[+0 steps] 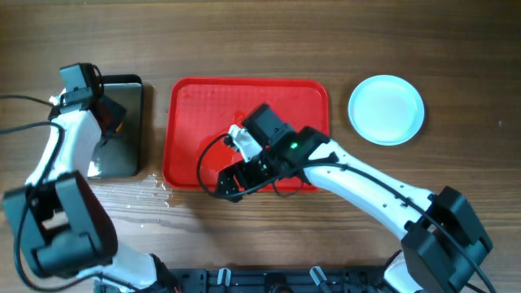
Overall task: Clean dirty plates on tray and stack at the side
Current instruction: 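Return the sponge to the black tray with the left gripper and release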
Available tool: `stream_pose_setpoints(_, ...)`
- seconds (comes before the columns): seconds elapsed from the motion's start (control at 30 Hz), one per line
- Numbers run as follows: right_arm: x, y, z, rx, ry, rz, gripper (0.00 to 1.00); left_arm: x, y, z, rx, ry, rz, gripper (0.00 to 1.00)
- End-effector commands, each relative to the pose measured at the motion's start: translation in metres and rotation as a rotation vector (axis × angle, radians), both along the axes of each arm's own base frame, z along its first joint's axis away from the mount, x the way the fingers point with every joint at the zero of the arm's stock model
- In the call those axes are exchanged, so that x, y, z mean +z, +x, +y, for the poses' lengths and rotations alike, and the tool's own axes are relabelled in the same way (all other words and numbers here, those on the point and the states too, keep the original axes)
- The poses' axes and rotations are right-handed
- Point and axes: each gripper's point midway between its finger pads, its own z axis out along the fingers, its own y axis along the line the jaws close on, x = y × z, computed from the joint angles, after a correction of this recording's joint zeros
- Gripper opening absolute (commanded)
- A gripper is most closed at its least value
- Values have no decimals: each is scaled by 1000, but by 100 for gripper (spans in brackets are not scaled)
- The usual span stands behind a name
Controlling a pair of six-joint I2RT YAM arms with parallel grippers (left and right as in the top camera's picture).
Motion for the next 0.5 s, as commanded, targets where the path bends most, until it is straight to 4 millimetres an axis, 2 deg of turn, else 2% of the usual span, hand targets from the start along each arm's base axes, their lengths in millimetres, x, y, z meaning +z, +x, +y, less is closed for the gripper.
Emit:
stream_pose_setpoints(0.0, -8, 5, -2, -65, -38, 14, 100, -22, -5, 9, 15, 8, 55, 91)
stream_pose_setpoints(0.03, -8, 5, -3, -65, -40, 15, 100, -18, -3, 9, 14, 6, 41, 97)
stream_pose_setpoints(0.1, 0, 1, -7, -66, -38, 13, 100, 7, 5, 2, -9, -25, -33, 100)
stream_pose_setpoints(0.17, 18, 2, -15, -90, -36, -28, 100, 51, 11, -15, -58, -83, -156, 100)
stream_pose_setpoints(0.2, 31, 4, -24, -137, -50, -63, 100, 77, 7, -23, -78, -98, -213, 100)
stream_pose_setpoints(0.23, 47, 5, -34, -178, -53, -103, 100, 106, -2, -33, -104, -118, -272, 100)
stream_pose_setpoints(0.27, 63, 5, -42, -211, -44, -140, 100, 126, -11, -44, -130, -142, -314, 100)
stream_pose_setpoints(0.33, 106, -1, -67, -268, -2, -251, 100, 166, -45, -71, -184, -194, -382, 100)
stream_pose_setpoints(0.4, 137, -5, -102, -392, -6, -353, 100, 183, -85, -83, -183, -197, -377, 100)
stream_pose_setpoints(0.47, 146, -8, -141, -495, -84, -444, 100, 191, -107, -90, -184, -196, -380, 100)
